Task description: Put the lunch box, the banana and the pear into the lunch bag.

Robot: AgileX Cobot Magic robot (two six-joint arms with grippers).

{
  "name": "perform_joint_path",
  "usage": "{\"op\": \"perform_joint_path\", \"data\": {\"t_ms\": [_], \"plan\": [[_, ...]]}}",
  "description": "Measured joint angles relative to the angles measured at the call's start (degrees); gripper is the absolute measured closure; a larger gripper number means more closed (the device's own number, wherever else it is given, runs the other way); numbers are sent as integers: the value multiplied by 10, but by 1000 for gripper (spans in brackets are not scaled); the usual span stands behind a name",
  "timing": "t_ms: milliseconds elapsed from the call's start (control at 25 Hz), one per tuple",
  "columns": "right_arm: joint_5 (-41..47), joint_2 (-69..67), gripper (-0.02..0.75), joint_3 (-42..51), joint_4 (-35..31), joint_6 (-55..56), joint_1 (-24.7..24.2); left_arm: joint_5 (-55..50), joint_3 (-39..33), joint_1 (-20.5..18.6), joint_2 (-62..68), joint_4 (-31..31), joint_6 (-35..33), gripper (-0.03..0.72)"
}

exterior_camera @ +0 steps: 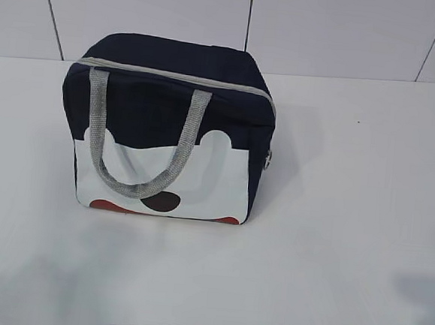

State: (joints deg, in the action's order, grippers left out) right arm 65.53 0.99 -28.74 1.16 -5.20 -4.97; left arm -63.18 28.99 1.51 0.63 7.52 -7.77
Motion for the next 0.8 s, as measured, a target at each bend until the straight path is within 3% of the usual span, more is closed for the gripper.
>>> {"op": "perform_joint_path", "data": {"t_ms": [800], "plan": [[0, 0, 212, 0, 0, 0, 0, 0, 0, 0, 0, 0, 1, 275]]}}
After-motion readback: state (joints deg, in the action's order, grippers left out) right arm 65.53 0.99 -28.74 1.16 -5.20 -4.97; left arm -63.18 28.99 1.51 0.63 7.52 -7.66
